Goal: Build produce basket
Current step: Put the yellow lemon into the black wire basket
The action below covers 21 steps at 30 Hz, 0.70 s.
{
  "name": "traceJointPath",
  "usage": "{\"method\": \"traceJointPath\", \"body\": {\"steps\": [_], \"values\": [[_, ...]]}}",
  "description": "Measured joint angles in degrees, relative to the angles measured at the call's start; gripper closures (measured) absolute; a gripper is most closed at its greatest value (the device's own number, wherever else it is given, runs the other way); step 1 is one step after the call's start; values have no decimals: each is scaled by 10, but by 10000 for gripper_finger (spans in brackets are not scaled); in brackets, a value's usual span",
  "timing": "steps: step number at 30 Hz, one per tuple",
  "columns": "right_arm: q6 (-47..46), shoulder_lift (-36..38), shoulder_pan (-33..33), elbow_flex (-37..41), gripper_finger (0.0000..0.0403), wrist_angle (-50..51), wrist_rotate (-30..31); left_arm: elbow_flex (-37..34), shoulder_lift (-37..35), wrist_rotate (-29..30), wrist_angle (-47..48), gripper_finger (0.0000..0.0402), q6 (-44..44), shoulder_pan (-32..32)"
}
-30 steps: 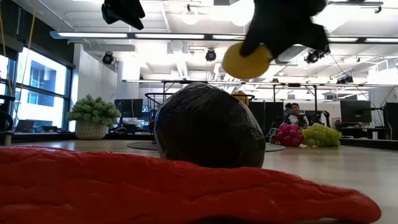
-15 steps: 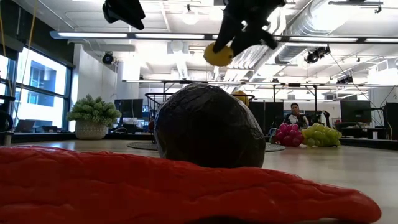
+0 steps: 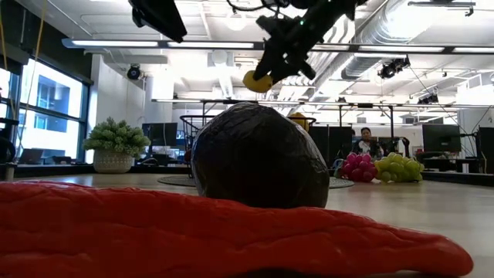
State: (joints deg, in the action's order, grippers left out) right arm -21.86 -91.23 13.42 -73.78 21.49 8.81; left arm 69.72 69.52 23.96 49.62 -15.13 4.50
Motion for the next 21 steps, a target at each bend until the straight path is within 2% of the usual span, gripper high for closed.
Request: {"method": "traceJointPath", "body": {"steps": [9,21], "values": [[44,-66,42,0,260,-52,-72,0,0,24,0,229,4,59],[104,-112,56,0,260,-59,-83,0,0,22,0,229,4,118]]}}
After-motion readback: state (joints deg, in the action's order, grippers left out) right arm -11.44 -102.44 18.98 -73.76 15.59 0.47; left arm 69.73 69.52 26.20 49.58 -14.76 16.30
